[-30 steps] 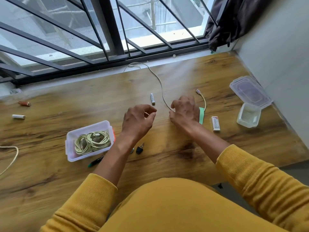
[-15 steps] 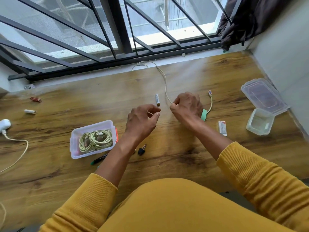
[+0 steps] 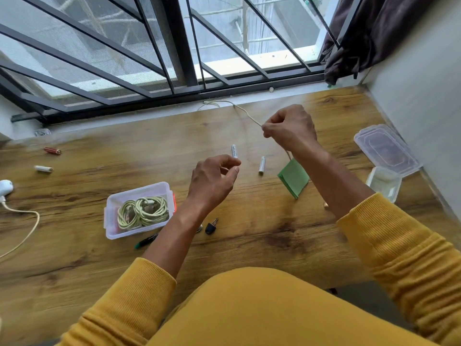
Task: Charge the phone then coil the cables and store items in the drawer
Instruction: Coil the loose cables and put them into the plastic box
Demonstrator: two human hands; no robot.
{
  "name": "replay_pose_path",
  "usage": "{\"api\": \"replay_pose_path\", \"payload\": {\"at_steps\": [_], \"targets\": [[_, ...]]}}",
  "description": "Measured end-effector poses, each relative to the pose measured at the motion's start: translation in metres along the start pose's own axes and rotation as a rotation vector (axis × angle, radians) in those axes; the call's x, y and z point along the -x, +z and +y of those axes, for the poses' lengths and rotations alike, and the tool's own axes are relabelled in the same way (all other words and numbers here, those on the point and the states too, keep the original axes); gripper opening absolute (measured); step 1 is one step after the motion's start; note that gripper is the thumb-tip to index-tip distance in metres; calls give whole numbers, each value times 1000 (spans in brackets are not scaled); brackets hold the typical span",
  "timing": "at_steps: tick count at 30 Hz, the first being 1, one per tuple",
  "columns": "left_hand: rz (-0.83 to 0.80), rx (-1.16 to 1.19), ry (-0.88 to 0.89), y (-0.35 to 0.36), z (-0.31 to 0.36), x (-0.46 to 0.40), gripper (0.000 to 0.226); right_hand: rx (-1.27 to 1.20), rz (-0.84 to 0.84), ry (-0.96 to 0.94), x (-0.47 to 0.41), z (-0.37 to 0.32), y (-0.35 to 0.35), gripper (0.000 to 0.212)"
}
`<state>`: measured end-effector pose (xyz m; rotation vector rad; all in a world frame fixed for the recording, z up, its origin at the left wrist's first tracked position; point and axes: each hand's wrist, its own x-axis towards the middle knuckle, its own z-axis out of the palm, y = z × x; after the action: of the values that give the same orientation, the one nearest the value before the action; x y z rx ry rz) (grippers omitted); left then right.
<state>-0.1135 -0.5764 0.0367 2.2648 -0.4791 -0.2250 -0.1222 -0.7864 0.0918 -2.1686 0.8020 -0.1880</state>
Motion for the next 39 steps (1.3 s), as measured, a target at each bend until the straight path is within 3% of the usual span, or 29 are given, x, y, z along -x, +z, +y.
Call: {"api": "replay_pose_path", "payload": {"at_steps": [9,17,21,25,29,32,36,39], "targets": [[65,95,65,-10,9,-7,23,-273,108,-307,7,-18,-7,7],[282,247,273,-39,46,-32,56,-352,6,-685,22,-49,-14,13],[320,262,358,-55,58,-45,44,-370,-89,-799,30,-61,-13,14],[446,326,385,-69,55,-48,21,-444,-221,-778,39,-62,-14,20],[571,414,310,-86,52,-45,29,-377,-360,-696,42,-51,-11,20],[619,470,215,-101,40,-48,33,-427,-481,-607,47,-42,-9,36],[663,453,69,-112,21,-45,33,-610,-606,-519,55,-40,-9,45],[643,358,44,-105,12,-37,29,-932,-801,-382,57,-49,-14,35]]}}
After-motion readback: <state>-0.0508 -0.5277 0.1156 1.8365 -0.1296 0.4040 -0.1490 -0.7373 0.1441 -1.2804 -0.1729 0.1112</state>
